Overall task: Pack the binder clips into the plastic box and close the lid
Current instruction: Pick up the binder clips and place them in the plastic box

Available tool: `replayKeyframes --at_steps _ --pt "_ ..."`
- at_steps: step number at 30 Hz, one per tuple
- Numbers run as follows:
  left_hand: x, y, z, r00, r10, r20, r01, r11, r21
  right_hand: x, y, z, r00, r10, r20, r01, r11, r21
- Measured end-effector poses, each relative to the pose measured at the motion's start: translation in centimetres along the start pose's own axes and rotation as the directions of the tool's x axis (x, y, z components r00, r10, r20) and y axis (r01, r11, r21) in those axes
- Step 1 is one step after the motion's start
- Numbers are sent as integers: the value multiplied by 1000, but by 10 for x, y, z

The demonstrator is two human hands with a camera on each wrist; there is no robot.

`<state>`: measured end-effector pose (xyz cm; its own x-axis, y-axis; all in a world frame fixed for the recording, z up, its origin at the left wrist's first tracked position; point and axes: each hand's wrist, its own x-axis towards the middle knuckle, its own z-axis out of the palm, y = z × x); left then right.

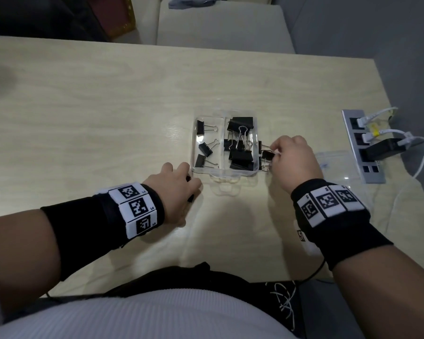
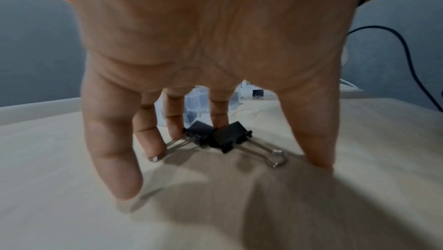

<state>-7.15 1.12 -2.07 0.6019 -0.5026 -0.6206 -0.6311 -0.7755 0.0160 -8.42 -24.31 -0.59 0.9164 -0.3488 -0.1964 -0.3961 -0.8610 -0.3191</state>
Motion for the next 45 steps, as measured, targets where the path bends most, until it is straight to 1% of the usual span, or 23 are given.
replayKeyframes --at_steps 2,4,6,10,13,15,19,23,26,29,31,32,34,36,38,40,43,45 --pt "1 0 0 1000 -12 -26 12 1000 -26 1 9 0 990 121 75 -118 992 -47" --pt "2 0 -1 998 -21 -63 16 997 -70 -1 14 3 962 202 186 -180 975 -132" --pt "4 -2 -3 998 -10 -64 5 996 -91 -2 15 9 947 214 240 -175 969 -174" --pt "5 -6 -4 998 5 -56 -11 994 -109 0 13 18 955 134 263 -93 982 -162" --pt "4 -6 -3 997 7 -78 -17 992 -126 2 10 22 963 63 261 -22 987 -158" --pt "4 -6 -3 996 13 -92 -26 991 -134 0 8 24 971 49 233 -12 987 -159" --pt "7 -11 -6 996 25 -89 -39 988 -150 -7 10 31 986 70 153 -53 992 -113" --pt "6 -20 -12 997 29 -66 -41 980 -197 -7 12 35 987 89 132 -85 996 -37" --pt "8 -28 -21 997 -11 -71 -6 974 -225 -8 14 36 990 82 115 -79 996 -34" --pt "12 -40 -36 984 -94 -152 53 966 -253 -9 14 36 989 88 116 -82 995 -54" --pt "14 -46 -52 962 -150 -230 76 950 -303 -9 14 37 988 100 121 -93 993 -68" --pt "15 -48 -61 945 -172 -278 72 939 -336 -9 14 37 987 103 124 -94 993 -75" --pt "19 -46 -76 907 -192 -376 25 913 -407 -9 14 38 986 106 125 -96 992 -84" --pt "25 -39 -85 883 -188 -431 -37 886 -463 -8 16 39 987 114 114 -104 991 -83" --pt "32 -32 -88 892 -163 -422 -68 874 -482 -8 17 39 986 122 116 -114 991 -74" --pt "39 -29 -87 915 -143 -376 -59 877 -476 -8 19 36 982 141 125 -135 989 -56" --pt "46 -31 -80 937 -116 -329 -29 913 -406 -10 22 32 977 169 133 -165 985 -44" --pt "48 -34 -71 960 -94 -264 -4 937 -348 -11 24 28 975 182 128 -181 983 -18"
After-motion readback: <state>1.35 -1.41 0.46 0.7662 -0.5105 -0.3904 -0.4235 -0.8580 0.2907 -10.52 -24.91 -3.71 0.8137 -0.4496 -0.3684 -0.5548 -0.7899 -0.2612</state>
